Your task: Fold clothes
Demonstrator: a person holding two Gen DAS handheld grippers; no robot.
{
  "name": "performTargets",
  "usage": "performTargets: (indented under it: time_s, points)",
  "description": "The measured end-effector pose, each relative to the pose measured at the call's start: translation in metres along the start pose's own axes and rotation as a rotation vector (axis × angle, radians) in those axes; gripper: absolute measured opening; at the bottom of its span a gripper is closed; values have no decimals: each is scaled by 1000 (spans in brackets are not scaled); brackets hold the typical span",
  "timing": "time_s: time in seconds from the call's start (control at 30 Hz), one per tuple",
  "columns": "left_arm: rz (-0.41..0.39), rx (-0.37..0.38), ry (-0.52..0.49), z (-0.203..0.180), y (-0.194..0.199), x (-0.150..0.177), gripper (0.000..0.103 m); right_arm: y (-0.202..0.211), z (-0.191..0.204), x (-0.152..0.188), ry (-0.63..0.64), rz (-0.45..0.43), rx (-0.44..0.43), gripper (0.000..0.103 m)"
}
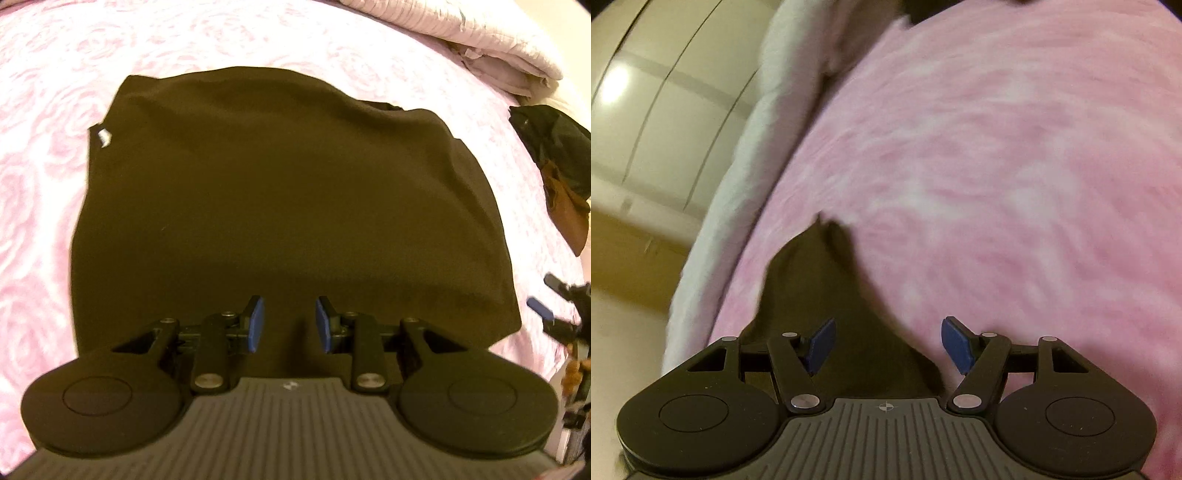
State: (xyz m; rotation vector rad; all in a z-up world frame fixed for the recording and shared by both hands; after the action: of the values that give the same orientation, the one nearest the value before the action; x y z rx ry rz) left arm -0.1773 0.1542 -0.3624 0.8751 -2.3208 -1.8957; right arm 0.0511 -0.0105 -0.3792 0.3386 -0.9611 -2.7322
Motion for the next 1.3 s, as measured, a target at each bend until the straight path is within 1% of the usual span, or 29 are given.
performTargets:
  time_s: [0.1,0.2,0.27,0.33,0.4,0.5,0.57,0.6,0.63,0.67,0.7,0.77,0.87,0.93,0.97,1.0,1.03,1.07,1.1,1.17,1.2,1.23,1.27,1.3]
  points:
    - [6,-5,-2,-6,-7,-8,26,-44,9,-29,94,174,-40,67]
    - [18,-3,0,-11,-11,-11,26,-92,10,-35,120,349,-64,67]
    - [31,-7,2,-10,-13,-9,26,-106,13,-35,133,374,-99,67]
    - [49,-17,15,-8,-14,-4,26,-117,11,-38,88,376,-124,67]
    - [56,-28,39,-3,-14,2,26,-126,15,-38,93,387,-128,67]
    - [63,-34,98,11,-13,9,26,-140,27,-41,114,412,-113,67]
    - [62,-25,135,19,-14,12,26,-144,32,-39,133,421,-79,67]
    - [61,-18,151,22,-14,12,26,-146,34,-38,144,424,-59,64]
    - [60,-9,163,25,-15,14,26,-147,36,-37,155,427,-39,58]
    - [61,-3,167,27,-16,14,26,-149,38,-36,165,430,-13,34]
    - [64,1,167,28,-17,15,26,-152,39,-34,170,436,21,19]
    - [63,11,159,29,-16,14,26,-153,45,-28,185,425,75,16]
    - [56,21,150,36,-10,16,26,-156,72,-15,289,375,215,14]
    - [48,18,150,43,-3,18,26,-155,105,8,475,314,352,13]
    - [43,18,155,49,1,20,26,-155,126,26,606,266,426,12]
    - [38,19,160,55,6,22,26,-154,149,51,784,212,503,12]
    - [31,23,167,61,11,24,26,-154,165,77,941,167,560,12]
    - [24,25,172,67,15,26,26,-153,180,105,1067,127,591,12]
    - [20,25,177,72,18,28,26,-151,193,133,1152,95,584,12]
    - [11,25,186,82,24,31,26,-154,212,182,1262,74,540,12]
    - [7,29,193,86,27,32,26,-159,215,208,1303,79,514,14]
    - [3,33,199,90,29,34,26,-169,214,227,1331,117,497,16]
    - [-1,37,205,94,32,35,26,-178,212,246,1358,155,479,29]
    - [-5,39,205,97,33,35,26,-186,210,263,1375,195,458,46]
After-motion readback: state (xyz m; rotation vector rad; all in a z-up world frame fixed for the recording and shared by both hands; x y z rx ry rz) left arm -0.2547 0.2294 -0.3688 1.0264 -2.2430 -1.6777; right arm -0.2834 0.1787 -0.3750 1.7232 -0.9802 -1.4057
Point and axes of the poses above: each gripper's, at about its wrist camera, not at the fingertips, and y roughly against the way its jaws point, z to its left, x to its underside, the point moved 1 cm from there along -y, roughly the way its jaws point, and after that the axes turned 10 degrees about -y, right-handed, at the moved point
